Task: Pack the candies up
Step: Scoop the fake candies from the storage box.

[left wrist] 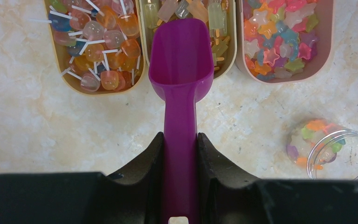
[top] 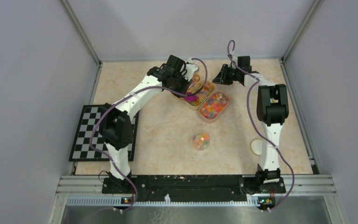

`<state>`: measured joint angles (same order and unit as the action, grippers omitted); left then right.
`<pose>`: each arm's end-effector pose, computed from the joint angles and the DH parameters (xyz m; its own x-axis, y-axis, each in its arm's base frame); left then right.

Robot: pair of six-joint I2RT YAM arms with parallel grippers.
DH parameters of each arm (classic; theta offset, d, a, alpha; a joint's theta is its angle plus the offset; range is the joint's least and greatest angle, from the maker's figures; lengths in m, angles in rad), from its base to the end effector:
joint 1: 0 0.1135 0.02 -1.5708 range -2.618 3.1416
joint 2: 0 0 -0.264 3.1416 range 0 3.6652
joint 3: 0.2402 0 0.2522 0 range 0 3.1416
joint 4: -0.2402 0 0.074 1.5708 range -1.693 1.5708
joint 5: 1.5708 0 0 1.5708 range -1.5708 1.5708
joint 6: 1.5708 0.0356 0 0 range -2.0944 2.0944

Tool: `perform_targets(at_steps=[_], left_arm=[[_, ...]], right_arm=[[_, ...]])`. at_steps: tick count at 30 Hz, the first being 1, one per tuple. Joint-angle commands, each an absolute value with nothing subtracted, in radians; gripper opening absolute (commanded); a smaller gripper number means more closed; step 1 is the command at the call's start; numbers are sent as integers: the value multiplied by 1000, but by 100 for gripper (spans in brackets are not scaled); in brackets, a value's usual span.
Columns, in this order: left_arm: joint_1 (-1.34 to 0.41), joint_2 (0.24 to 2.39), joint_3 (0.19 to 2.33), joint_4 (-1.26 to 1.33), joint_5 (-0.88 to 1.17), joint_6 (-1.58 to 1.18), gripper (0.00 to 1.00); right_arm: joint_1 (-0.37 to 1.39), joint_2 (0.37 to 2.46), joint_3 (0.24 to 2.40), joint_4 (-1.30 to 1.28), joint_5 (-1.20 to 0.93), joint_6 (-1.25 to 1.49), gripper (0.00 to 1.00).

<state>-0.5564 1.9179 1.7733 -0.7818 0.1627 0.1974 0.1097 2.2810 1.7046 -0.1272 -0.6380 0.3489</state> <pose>0.3590 -0.2301 0.2986 -0.5473 0.5683 -0.6145 0.7252 0.6885 -0.0092 0.5031 0.0767 0.1641 -0.7887 0.1894 -0.5848 -0.2870 0.7278 0.6228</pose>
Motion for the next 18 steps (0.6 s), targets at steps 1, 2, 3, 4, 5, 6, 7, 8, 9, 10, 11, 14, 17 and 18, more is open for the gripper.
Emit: perform_targets(at_steps=[1, 2, 3, 4, 5, 6, 7, 8, 9, 10, 11, 14, 17, 18], left_arm=[[-551, 1933, 1810, -763, 188, 216, 0], [-552, 1939, 1810, -757, 189, 216, 0], [-551, 1944, 1811, -752, 191, 216, 0], [-552, 1950, 1812, -746, 197, 216, 0], [-551, 1957, 1812, -739, 200, 217, 0], [-551, 1962, 1812, -737, 203, 216, 0], [-551, 1965, 1811, -734, 202, 217, 0], [-552, 1970, 1810, -732, 201, 217, 0], [-552, 1973, 1810, -731, 204, 217, 0], [-552, 1975, 1809, -727, 210, 219, 0], [-552, 1976, 1807, -720, 217, 222, 0], [-552, 1973, 1778, -676, 226, 231, 0], [-551, 1974, 1758, -651, 224, 230, 0], [-551, 1976, 1753, -645, 220, 230, 0]], right_arm=[[120, 2281, 1730, -112, -656, 315, 25], [120, 2284, 1727, -111, -659, 314, 24], [120, 2284, 1725, -110, -661, 313, 24], [120, 2284, 1722, -108, -664, 312, 23], [120, 2284, 1718, -106, -665, 310, 23], [121, 2284, 1716, -106, -666, 309, 22], [121, 2283, 1713, -105, -667, 306, 22], [121, 2282, 1711, -103, -667, 306, 21], [122, 2281, 1707, -101, -667, 305, 21], [121, 2281, 1704, -99, -669, 305, 21], [121, 2281, 1702, -98, -671, 305, 21], [121, 2279, 1689, -87, -672, 305, 20], [121, 2278, 1683, -88, -671, 303, 20], [121, 2278, 1683, -89, -669, 301, 20]])
